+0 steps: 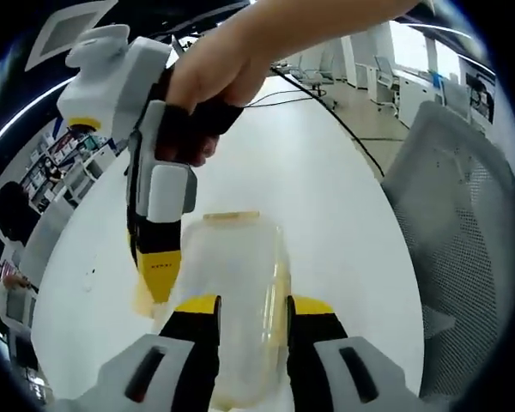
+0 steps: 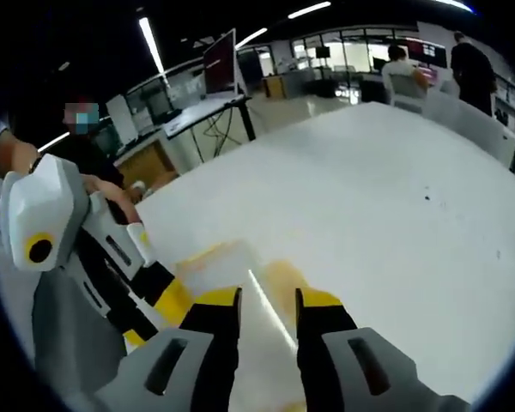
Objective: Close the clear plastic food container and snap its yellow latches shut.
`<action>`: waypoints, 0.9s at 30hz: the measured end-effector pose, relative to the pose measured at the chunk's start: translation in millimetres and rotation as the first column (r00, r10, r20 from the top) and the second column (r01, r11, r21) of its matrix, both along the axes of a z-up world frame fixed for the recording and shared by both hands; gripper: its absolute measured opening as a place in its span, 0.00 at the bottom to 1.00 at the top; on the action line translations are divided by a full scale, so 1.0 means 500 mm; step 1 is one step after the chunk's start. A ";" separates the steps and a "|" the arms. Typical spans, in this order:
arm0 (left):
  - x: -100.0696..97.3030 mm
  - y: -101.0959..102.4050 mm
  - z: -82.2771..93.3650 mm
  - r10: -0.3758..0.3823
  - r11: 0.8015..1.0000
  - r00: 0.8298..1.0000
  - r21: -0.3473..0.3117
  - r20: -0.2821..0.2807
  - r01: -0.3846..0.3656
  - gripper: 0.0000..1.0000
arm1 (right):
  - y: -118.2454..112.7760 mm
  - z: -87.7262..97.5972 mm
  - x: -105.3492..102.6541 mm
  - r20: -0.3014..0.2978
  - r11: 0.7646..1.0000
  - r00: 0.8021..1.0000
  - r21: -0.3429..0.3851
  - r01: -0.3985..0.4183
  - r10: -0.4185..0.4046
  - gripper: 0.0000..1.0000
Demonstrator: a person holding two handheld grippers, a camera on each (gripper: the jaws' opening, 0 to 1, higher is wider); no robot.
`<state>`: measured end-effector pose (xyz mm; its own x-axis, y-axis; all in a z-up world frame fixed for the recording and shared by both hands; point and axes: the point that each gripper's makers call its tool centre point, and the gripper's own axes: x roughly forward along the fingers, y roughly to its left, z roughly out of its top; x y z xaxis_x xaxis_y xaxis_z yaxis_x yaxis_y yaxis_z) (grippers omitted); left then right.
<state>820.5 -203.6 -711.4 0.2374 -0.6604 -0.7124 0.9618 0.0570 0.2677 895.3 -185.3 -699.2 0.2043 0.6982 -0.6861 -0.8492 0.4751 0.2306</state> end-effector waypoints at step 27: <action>0.003 0.003 -0.003 -0.019 1.000 1.000 0.000 -0.022 0.019 0.24 | -0.001 -0.028 -0.014 -0.087 0.953 0.964 -0.151 -0.262 0.251 0.25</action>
